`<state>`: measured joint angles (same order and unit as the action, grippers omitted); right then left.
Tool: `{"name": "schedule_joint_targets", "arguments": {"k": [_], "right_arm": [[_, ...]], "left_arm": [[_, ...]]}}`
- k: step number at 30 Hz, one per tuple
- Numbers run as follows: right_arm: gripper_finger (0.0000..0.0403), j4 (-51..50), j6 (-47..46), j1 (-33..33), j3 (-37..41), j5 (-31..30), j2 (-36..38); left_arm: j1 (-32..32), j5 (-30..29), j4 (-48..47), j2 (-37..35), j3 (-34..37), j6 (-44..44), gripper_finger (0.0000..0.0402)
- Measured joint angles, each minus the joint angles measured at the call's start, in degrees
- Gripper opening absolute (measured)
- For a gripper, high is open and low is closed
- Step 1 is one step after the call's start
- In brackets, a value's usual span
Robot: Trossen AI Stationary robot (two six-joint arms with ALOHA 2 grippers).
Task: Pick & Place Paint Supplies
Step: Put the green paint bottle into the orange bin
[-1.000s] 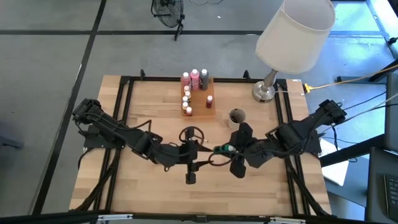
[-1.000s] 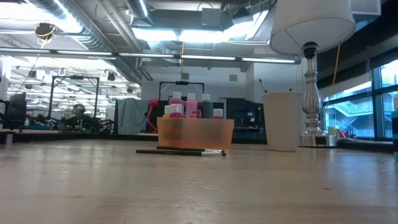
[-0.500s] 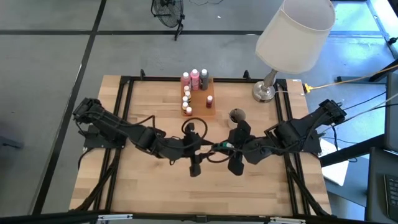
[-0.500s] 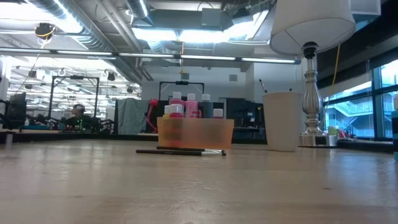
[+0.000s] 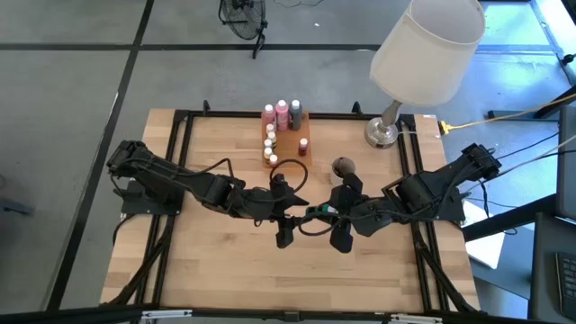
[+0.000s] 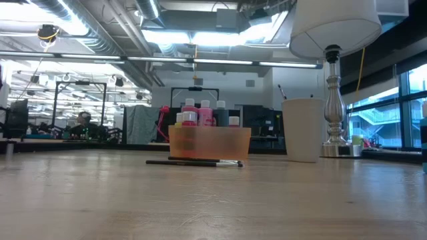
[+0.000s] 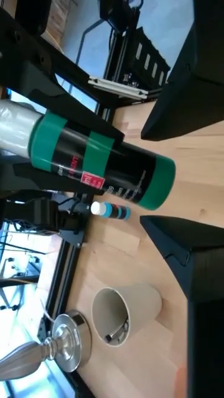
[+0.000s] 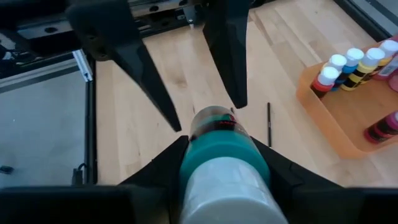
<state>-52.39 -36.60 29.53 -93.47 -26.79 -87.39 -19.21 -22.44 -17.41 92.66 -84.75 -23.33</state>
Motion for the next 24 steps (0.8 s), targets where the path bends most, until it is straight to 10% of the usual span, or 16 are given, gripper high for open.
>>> {"name": "schedule_joint_targets", "arguments": {"k": [24], "right_arm": [[0.0134, 0.9, 2.6, -2.6, 0.0, 2.0, 0.0]], "left_arm": [[1.7, 1.6, 3.1, 2.4, 0.0, 8.7, 0.0235]]}}
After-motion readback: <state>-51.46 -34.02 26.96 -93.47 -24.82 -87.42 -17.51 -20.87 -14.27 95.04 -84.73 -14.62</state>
